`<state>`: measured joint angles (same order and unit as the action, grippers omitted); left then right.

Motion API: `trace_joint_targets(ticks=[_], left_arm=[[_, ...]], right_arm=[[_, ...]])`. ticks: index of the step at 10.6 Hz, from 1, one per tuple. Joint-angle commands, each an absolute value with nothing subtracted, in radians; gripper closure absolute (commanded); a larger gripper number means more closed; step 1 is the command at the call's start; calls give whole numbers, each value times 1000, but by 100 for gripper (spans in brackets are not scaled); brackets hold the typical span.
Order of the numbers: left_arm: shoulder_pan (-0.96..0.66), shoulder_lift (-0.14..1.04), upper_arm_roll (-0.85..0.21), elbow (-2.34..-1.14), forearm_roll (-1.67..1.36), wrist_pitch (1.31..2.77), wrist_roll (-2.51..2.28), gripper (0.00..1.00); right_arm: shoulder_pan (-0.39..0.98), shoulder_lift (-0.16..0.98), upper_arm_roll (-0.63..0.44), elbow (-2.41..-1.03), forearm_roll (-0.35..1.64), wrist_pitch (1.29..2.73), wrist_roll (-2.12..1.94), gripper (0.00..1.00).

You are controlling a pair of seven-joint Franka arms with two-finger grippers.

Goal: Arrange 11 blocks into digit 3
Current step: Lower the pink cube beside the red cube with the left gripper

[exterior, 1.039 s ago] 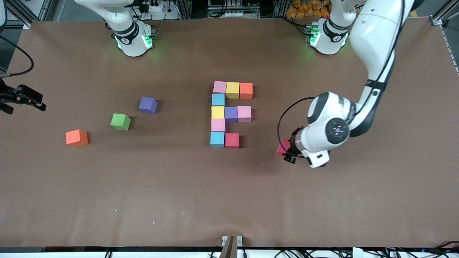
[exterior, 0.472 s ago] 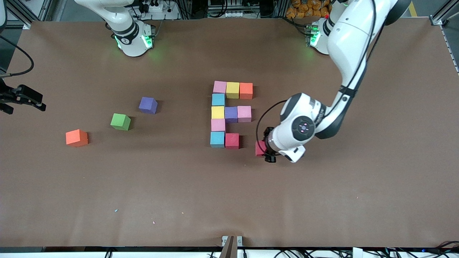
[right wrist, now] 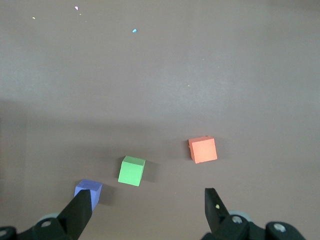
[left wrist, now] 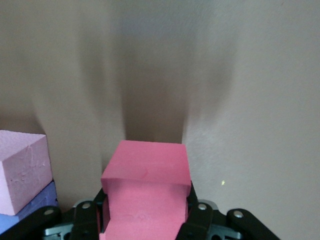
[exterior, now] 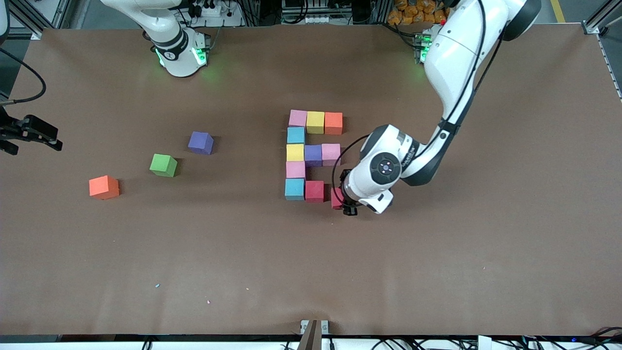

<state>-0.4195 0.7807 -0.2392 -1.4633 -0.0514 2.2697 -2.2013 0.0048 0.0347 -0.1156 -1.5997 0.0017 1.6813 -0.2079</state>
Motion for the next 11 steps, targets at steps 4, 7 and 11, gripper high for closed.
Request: trace_joint_targets(ticks=[4,7,11], left_arm=[[-468,807,-216,-1437,-8,2269,-2218,100],[-471,822,-216,-1437,-2,2267,-2220,100],[-479,828,-216,-1437,-2,2269,-2221,100]], right_arm=[[-5,31,-110,-1600,14,1678,-215,0],[-5,31,-110,-1600,14,1678,-215,0],[-5,31,-110,-1600,14,1678,-215,0]])
